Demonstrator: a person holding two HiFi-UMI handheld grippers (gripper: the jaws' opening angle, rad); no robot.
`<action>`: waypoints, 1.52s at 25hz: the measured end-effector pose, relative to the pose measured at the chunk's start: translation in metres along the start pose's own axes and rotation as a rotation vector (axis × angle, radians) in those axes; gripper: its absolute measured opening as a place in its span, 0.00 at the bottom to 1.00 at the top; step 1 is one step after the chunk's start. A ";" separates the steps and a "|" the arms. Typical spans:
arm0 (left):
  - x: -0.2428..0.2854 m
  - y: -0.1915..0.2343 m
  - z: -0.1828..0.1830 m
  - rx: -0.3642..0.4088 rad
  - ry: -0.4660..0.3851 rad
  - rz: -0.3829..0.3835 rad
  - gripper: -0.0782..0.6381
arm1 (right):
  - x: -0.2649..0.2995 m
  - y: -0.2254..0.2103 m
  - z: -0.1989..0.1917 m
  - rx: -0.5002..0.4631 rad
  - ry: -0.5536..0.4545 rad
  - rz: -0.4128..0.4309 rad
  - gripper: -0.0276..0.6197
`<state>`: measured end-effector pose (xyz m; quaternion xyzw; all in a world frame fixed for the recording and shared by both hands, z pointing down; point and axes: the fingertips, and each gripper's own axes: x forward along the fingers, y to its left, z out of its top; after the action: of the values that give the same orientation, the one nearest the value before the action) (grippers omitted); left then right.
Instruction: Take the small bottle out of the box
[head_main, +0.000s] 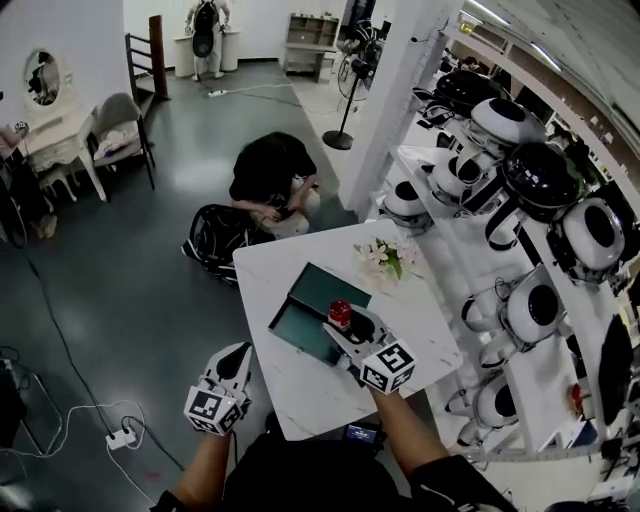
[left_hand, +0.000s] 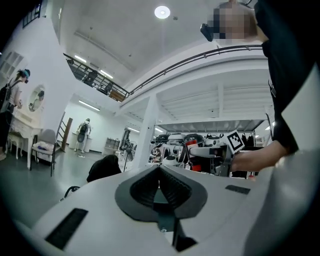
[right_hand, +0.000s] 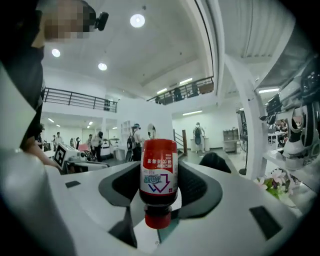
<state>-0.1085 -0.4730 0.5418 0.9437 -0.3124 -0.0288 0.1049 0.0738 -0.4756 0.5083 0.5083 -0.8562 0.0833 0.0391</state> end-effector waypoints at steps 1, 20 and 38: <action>0.000 -0.006 0.004 0.014 -0.004 -0.005 0.13 | -0.013 0.003 0.010 0.004 -0.047 -0.003 0.41; -0.091 -0.171 0.019 0.100 -0.066 0.108 0.13 | -0.234 0.072 0.003 0.005 -0.346 -0.042 0.41; -0.172 -0.223 0.023 0.050 -0.103 0.057 0.13 | -0.303 0.139 -0.017 0.002 -0.330 -0.105 0.41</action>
<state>-0.1194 -0.2007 0.4692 0.9340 -0.3448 -0.0665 0.0658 0.0970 -0.1457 0.4643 0.5593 -0.8231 -0.0024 -0.0983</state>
